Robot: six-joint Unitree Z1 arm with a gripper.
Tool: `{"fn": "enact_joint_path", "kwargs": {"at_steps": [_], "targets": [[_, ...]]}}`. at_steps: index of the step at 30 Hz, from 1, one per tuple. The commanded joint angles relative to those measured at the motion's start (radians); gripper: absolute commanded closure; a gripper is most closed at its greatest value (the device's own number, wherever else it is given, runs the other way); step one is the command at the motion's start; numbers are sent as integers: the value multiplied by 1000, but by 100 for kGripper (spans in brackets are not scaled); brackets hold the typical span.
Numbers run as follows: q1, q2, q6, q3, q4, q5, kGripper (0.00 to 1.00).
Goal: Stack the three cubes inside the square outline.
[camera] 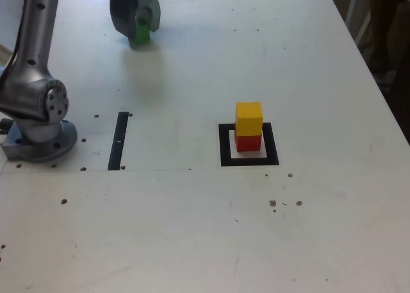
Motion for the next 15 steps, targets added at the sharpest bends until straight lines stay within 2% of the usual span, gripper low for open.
{"fn": "enact_joint_path", "kwargs": {"at_steps": [1,4,10,15], "targets": [[-5,-12,-2,-1,1,-10,83],[-22,-29,-2,-4,12,-16,83],[-104,-69,4,-17,67,14,83],[-178,-118,10,-22,101,17,83]]}}
